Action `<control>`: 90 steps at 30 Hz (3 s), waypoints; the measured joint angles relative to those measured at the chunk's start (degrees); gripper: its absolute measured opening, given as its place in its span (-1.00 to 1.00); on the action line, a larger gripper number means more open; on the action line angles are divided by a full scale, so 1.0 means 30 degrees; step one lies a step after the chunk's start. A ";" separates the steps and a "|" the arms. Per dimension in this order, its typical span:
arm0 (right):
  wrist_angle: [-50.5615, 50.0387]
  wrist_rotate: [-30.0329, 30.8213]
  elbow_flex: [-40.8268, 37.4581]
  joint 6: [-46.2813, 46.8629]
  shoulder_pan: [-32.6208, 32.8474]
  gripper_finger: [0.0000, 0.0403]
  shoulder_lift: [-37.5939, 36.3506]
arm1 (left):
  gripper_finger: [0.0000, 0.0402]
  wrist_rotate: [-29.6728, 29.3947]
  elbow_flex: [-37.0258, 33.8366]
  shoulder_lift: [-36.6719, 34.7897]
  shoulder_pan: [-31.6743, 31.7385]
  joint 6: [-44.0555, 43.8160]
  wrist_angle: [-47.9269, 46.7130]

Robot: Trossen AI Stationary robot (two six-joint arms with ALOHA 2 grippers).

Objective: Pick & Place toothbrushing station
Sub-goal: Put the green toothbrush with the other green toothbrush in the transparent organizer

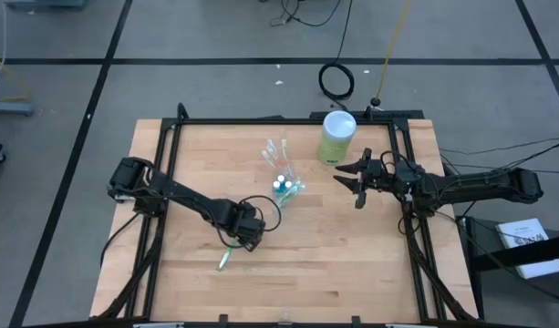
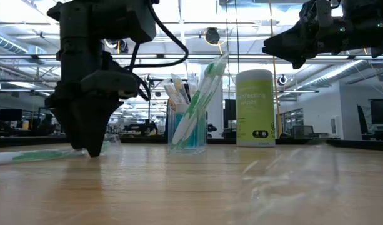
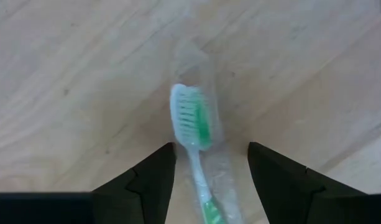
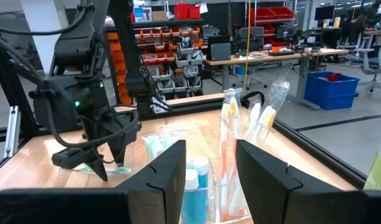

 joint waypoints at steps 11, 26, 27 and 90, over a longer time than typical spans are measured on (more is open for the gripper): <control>-0.0065 0.0000 0.0003 -0.0003 0.0002 -0.36 0.0007 | -0.28 0.0194 0.0043 0.0810 0.0022 0.0547 -0.0099; -0.0065 0.0000 0.0000 0.0000 0.0000 -0.36 0.0007 | -0.95 -0.2607 0.0574 -0.0394 0.0004 0.6028 -0.0429; -0.0059 0.0000 0.0003 0.0000 0.0001 -0.36 0.0006 | -0.96 -0.3491 0.0685 -0.1060 -0.0022 0.6306 -0.0446; -0.0145 0.0102 0.0005 -0.0364 0.0000 -0.36 0.0002 | -0.96 1.0372 -1.2037 -1.8544 0.7708 1.4119 3.1014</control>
